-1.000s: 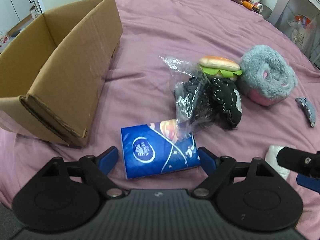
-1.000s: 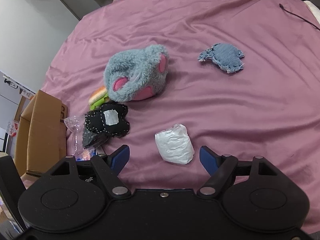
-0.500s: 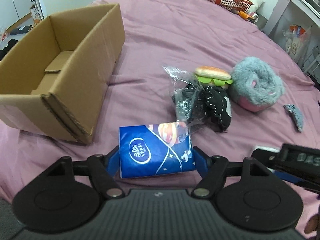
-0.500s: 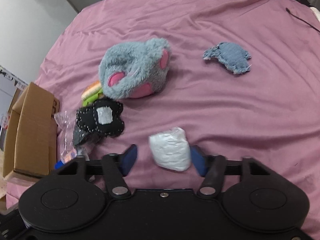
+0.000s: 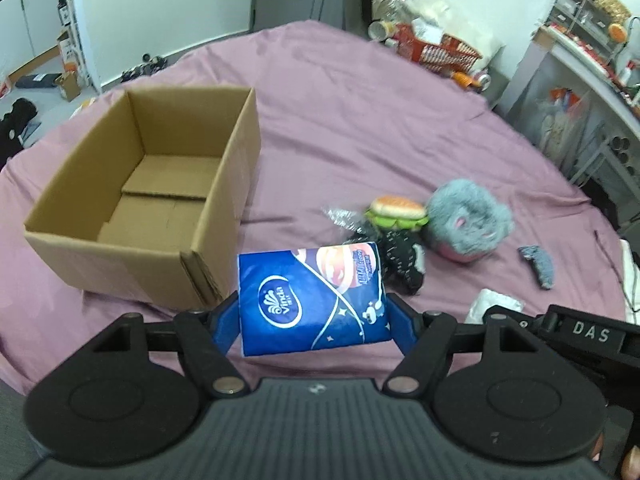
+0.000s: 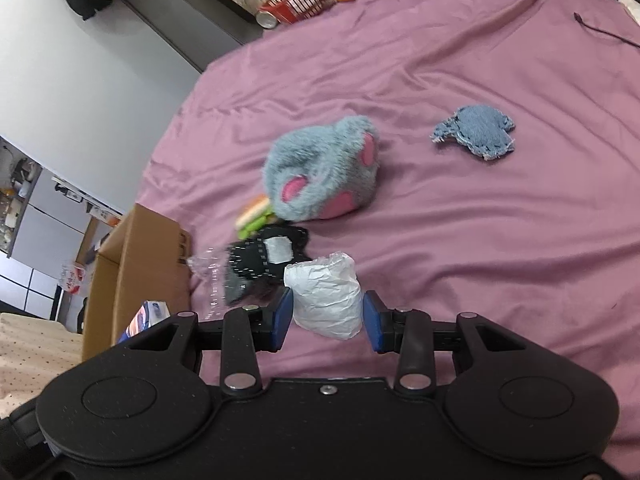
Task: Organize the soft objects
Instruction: 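Close the left tool on the tissue pack while the right tool grasps the white item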
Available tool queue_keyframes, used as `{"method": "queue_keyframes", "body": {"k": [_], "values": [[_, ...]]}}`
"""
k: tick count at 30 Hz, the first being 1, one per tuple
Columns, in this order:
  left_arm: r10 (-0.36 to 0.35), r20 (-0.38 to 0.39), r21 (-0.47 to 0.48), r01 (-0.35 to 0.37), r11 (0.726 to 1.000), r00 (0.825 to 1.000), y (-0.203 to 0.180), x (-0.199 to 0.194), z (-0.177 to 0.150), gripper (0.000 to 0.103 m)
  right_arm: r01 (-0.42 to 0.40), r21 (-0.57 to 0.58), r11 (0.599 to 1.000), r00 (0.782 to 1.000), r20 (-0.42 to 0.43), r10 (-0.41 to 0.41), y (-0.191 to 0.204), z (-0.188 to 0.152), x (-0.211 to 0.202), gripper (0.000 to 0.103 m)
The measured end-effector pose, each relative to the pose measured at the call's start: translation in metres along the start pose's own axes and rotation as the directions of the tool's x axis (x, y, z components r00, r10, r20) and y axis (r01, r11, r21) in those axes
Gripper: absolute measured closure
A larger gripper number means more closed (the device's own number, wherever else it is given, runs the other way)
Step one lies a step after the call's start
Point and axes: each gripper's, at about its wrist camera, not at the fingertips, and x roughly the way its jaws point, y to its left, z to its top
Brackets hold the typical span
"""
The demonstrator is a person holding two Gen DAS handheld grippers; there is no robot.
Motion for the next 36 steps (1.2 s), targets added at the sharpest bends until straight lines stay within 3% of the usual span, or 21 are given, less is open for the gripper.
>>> {"method": "queue_keyframes", "body": {"k": [11,36], "values": [[-0.011,0.050,0.059,0.008,0.998,0.999,0.008,-0.036,0.009,0.030,0.040,-0.108,0.993,0.997,0.070,-0.032,0.032,-0.010,-0.034,0.065],[-0.020,0.112,0.042,0.016,0.999,0.994,0.074,-0.073,0.042,0.030,-0.012,-0.183,0.983,0.977,0.206,0.050,0.117,-0.014,-0.069,0.065]]}}
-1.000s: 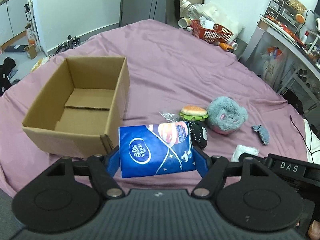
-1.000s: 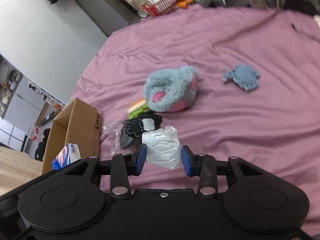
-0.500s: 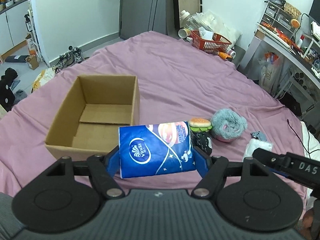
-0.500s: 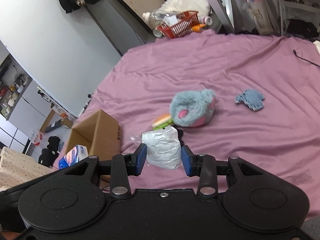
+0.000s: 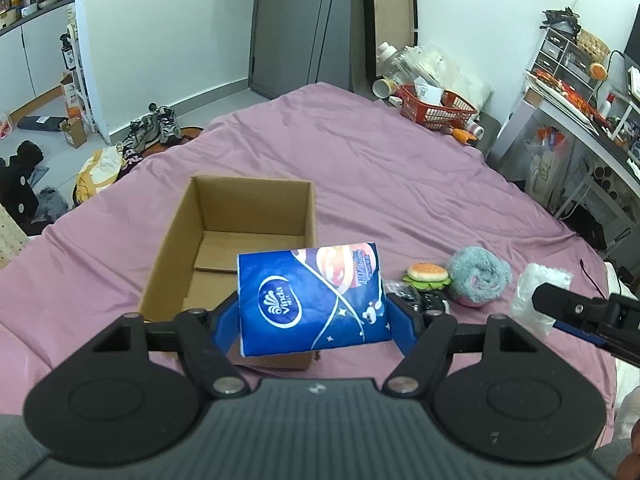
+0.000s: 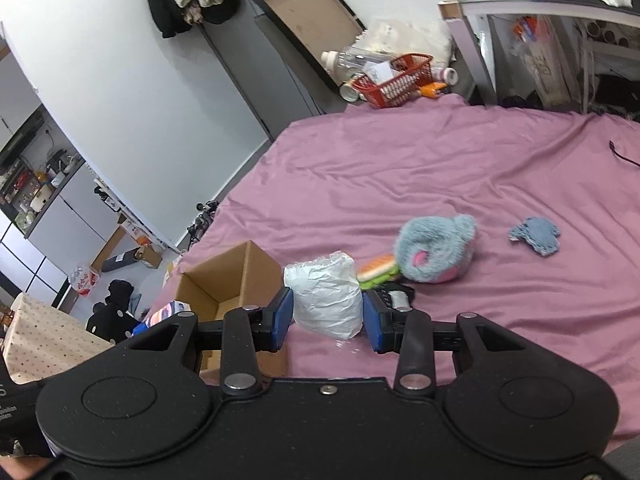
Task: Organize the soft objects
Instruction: 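Close the left tool on the tissue pack while the right tool grasps the white item, then carry both items over the cardboard box and open both tools to drop them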
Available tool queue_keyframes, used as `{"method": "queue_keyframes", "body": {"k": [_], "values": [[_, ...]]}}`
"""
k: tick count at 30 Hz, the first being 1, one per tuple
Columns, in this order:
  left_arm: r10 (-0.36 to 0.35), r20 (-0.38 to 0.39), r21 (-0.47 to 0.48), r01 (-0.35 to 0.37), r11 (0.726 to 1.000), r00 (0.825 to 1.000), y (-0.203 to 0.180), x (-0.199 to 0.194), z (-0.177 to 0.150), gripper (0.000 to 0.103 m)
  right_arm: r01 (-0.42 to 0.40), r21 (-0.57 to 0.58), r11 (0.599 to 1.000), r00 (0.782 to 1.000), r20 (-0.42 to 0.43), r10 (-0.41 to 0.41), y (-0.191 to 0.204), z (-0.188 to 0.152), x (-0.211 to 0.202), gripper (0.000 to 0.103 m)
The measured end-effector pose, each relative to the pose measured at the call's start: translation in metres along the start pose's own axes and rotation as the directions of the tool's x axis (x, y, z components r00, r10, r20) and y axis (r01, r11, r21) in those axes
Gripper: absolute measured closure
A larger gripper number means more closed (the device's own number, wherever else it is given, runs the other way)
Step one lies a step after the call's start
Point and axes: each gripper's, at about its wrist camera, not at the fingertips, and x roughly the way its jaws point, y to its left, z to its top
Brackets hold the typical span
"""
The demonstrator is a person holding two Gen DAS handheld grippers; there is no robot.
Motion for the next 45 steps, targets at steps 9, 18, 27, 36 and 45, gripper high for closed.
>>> {"method": "queue_keyframes", "body": {"k": [9,18,27,36,45], "values": [[-0.007,0.002,-0.017,0.007,1.000,1.000,0.029,0.002,0.009,0.030,-0.026,-0.048,0.999,1.000,0.005,0.026,0.037,0.000,0.012,0.065],[-0.016,-0.018,-0.059,0.014,0.998,1.000,0.064,0.018,0.018,0.030,-0.055,-0.072,0.996,0.998,0.004,0.055,0.072,-0.004,0.028,0.065],[-0.019,-0.048,-0.108,0.014,0.994,0.999,0.097,0.044,0.022,0.030,-0.065,-0.112,0.992,0.997,-0.044,0.060,0.107,-0.014,0.058,0.065],[-0.036,-0.071,-0.091,0.030,0.995,0.997,0.107,0.067,0.018,0.030,-0.052,-0.097,0.994,0.996,-0.076,0.045,0.123,-0.021,0.086,0.065],[-0.034,-0.018,-0.138,0.031,0.990,0.999,0.124,0.060,0.025,0.024,-0.047,-0.059,0.997,0.993,-0.109,0.040,0.127,-0.027,0.104,0.065]]}}
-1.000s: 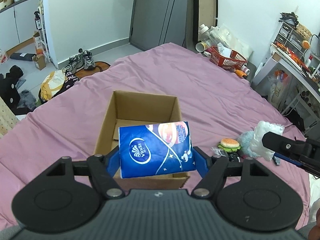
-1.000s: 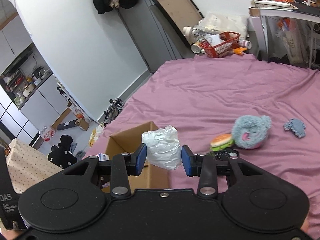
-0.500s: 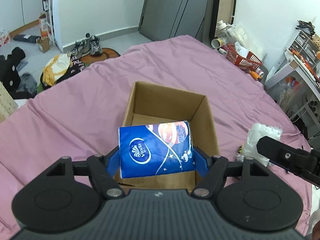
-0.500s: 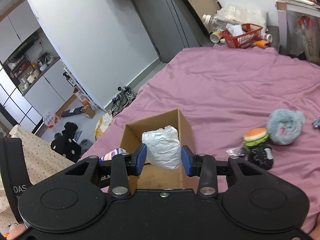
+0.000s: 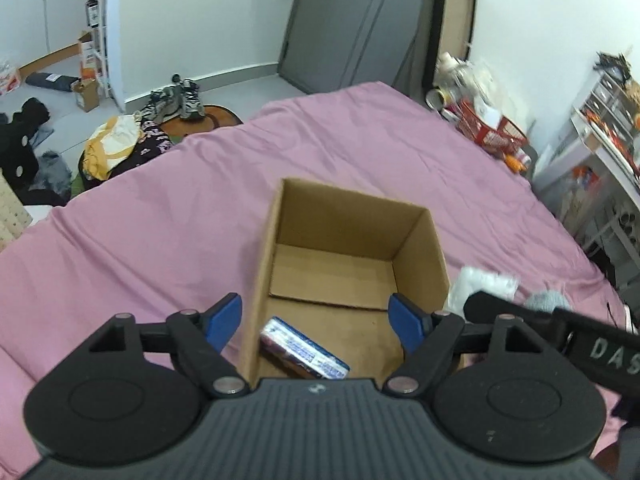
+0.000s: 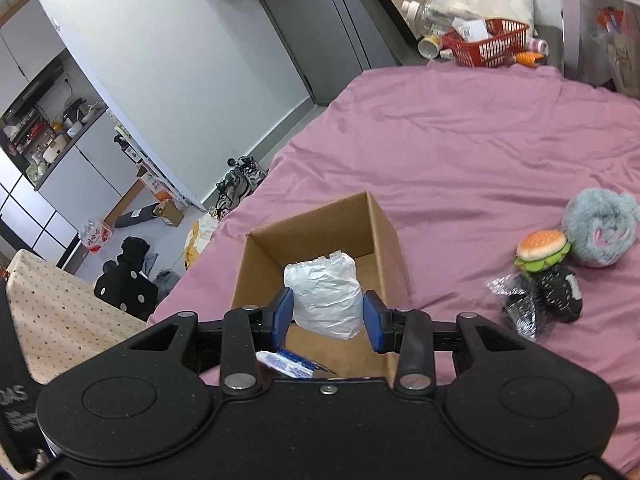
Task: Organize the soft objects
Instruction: 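Carry both items over the cardboard box and open both tools to drop them, then move both tools back toward the black plush and burger toy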
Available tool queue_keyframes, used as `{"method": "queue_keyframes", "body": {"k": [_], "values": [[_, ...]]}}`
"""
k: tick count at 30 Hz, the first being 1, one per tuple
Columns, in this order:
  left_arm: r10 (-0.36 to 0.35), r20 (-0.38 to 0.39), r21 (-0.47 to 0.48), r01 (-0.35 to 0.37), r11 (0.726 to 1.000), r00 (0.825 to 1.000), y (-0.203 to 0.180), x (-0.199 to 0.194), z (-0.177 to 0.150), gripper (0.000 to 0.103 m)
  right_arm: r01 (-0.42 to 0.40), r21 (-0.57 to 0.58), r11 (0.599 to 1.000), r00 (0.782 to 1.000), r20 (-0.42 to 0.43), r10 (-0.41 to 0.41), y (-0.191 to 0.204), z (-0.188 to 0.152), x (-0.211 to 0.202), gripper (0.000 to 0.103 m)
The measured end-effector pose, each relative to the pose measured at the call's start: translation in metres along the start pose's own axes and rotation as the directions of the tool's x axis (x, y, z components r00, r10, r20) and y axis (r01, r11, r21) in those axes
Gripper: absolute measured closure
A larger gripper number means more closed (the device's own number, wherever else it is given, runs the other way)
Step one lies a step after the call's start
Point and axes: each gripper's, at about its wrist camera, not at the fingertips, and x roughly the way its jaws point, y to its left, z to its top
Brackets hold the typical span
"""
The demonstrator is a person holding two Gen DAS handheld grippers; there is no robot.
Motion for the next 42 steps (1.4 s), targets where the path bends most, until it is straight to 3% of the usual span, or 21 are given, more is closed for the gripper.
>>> {"method": "queue_keyframes", "body": {"k": [6,7,9,12,15,21,25,27,31,42], "values": [[0.032,0.013,-0.030,-0.032,0.999,0.999,0.014,-0.008,0.009,0.024,-0.031,0.025,0.999,1.000,0.001,0.031,0.003,0.001,0.004,0.061],[0.035,0.017,-0.033,-0.035,0.999,0.999,0.015,-0.010,0.010,0.024,-0.044,0.019,0.999,0.999,0.004,0.044,0.005,0.001,0.003,0.058],[0.041,0.022,-0.036,-0.041,0.999,0.999,0.017,-0.013,0.012,0.024,-0.049,0.012,0.999,0.999,0.017,0.049,0.007,0.002,0.000,0.041],[0.062,0.018,-0.050,-0.061,0.997,0.998,0.018,-0.019,0.012,0.023,-0.026,0.000,1.000,0.999,0.027,0.026,0.007,0.002,-0.007,0.036],[0.070,0.012,-0.066,-0.069,0.995,0.997,0.016,-0.026,0.014,0.015,-0.012,0.003,1.000,0.999,0.039,0.012,0.002,0.004,-0.016,0.027],[0.078,0.027,-0.042,-0.077,0.996,0.997,0.000,-0.042,0.014,0.013,0.009,0.016,1.000,0.997,0.077,-0.010,-0.016,0.008,-0.041,0.016],[0.086,0.059,-0.008,-0.085,0.996,0.995,-0.017,-0.053,0.011,0.001,0.033,0.017,0.999,0.993,0.112,-0.035,-0.026,0.009,-0.058,0.009],[0.077,0.066,-0.005,-0.077,0.997,0.995,-0.025,-0.057,0.010,0.000,0.035,0.022,0.999,0.991,0.125,-0.038,-0.033,0.009,-0.067,0.005],[0.058,0.075,-0.005,-0.057,0.998,0.996,-0.040,-0.066,0.007,0.000,0.038,0.026,0.999,0.988,0.147,-0.042,-0.045,0.010,-0.083,0.000],[0.006,0.120,0.036,-0.010,0.999,0.993,-0.088,-0.090,-0.006,0.000,0.045,0.024,0.999,0.984,0.172,-0.049,-0.079,0.008,-0.120,0.000]]}}
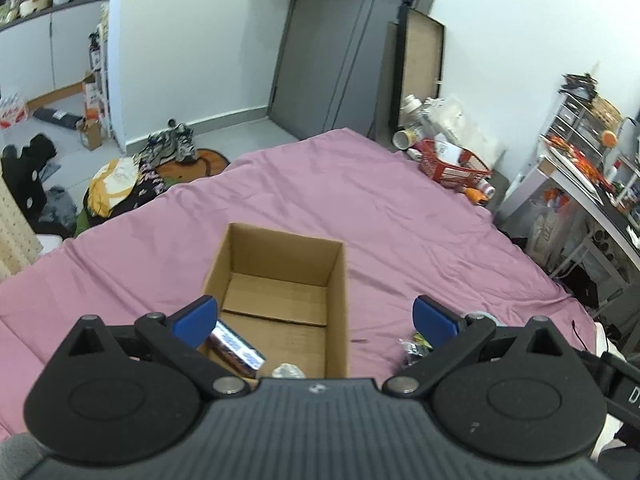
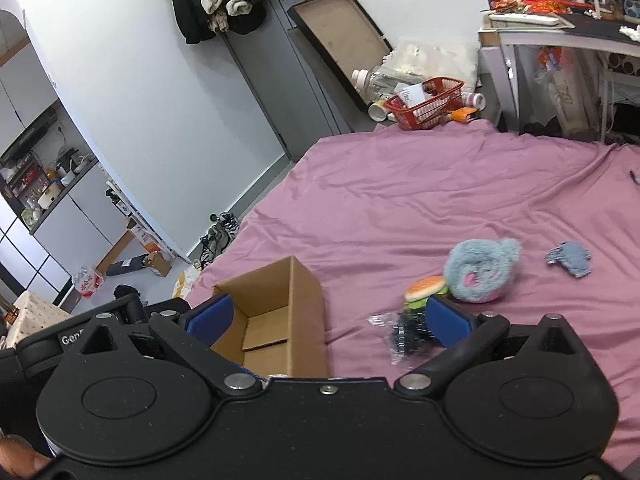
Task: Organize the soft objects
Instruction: 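Move both tools back toward the black plush and burger toy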
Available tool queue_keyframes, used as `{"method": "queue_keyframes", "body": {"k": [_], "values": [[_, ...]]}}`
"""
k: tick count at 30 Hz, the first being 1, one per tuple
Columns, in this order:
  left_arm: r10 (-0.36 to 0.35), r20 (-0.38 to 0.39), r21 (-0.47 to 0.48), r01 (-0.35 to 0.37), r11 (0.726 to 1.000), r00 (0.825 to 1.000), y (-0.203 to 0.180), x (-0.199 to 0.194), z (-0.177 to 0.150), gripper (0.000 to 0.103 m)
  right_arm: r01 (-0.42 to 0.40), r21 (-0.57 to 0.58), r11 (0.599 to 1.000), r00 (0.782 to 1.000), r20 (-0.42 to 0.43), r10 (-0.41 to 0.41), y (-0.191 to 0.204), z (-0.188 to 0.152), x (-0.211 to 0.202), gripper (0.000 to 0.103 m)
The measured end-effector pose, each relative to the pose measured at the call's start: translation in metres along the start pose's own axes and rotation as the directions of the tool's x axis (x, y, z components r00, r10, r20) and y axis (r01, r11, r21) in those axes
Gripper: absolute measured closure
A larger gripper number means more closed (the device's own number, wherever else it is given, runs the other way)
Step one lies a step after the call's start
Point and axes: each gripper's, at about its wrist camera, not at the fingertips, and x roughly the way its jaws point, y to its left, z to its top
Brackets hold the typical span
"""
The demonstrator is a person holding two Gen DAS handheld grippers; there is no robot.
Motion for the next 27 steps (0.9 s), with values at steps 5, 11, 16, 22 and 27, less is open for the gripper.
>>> {"method": "queue_keyframes", "body": {"k": [5,11,16,22,27], "values": [[-0.010,-0.011,-0.010,0.010,1.000,1.000,-0.021,-0.006,-0.007,0.000,0.006,0.023,1.000,1.000,0.003,-0.006,-0.025,0.002,-0.013,0.000],[-0.013,-0.010,0.050,0.014,0.999,1.000,-0.054,-0.010,-0.017,0.000,0.025,0.053,0.998,0.999,0.030,-0.027,-0.060,0.008,-0.032,0.000],[-0.006,-0.007,0.084,0.006,0.996,1.000,-0.077,-0.011,-0.024,0.000,0.040,0.099,0.994,0.998,0.035,-0.044,-0.092,0.009,-0.041,0.000],[-0.004,-0.054,0.115,0.010,0.993,0.999,-0.100,-0.001,-0.031,0.000,0.043,0.129,0.991,0.998,0.046,-0.049,-0.122,0.013,-0.046,0.000],[0.012,-0.060,0.133,-0.003,0.991,0.998,-0.113,0.006,-0.036,0.000,0.037,0.161,0.986,0.999,0.030,-0.042,-0.143,0.014,-0.038,0.000]]}}
